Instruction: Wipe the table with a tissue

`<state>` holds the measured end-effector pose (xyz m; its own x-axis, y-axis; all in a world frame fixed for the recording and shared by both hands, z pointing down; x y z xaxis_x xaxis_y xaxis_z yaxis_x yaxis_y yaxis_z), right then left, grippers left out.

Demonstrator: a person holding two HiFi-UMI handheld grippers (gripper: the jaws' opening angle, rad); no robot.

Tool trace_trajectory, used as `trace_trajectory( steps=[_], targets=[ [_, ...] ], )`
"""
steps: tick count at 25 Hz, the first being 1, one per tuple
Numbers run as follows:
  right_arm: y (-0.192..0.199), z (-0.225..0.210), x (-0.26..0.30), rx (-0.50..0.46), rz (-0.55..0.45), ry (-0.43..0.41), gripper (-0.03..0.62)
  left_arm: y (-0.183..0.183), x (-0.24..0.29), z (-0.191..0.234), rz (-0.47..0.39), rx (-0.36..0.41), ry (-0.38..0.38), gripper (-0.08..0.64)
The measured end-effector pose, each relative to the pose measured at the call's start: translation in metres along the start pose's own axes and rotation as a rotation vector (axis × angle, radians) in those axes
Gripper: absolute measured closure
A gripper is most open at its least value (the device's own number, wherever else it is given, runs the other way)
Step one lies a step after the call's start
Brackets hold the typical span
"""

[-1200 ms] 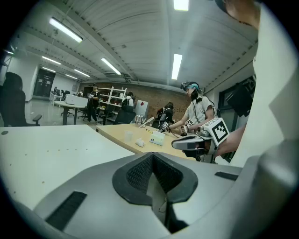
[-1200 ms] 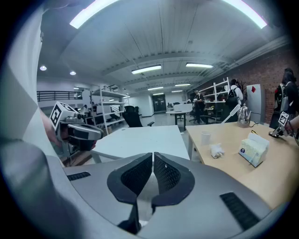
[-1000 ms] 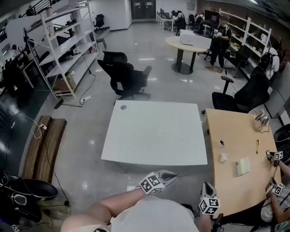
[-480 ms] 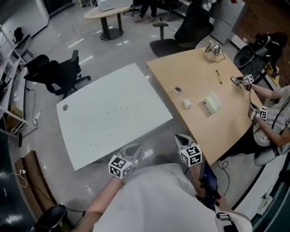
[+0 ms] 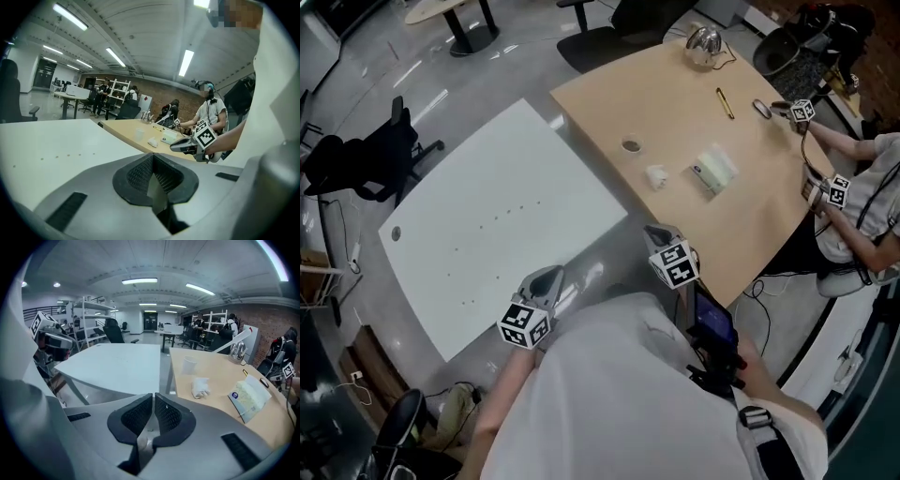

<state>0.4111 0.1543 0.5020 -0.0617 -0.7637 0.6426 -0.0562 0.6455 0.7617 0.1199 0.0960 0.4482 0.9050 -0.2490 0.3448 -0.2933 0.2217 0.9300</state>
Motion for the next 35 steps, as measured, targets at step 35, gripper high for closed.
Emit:
trace_trajectory(
  steps=[35],
  targets=[
    [-0.031, -0.155, 0.130, 0.264, 0.120, -0.025, 0.476, -0.051, 0.097, 0.055, 0.108, -0.026, -0.129, 0.556]
  ],
)
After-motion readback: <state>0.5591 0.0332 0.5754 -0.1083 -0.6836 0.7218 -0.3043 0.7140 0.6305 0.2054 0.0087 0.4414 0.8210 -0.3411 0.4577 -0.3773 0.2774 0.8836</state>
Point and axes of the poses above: the fingertips, and each gripper's own axes: x forward along the fingers, z to its left, y out of its underside, the point moved 6 cm from there along -x, backward along the fingers, and after that the axes turned 12 degrees about x, right-handed, at the moved point
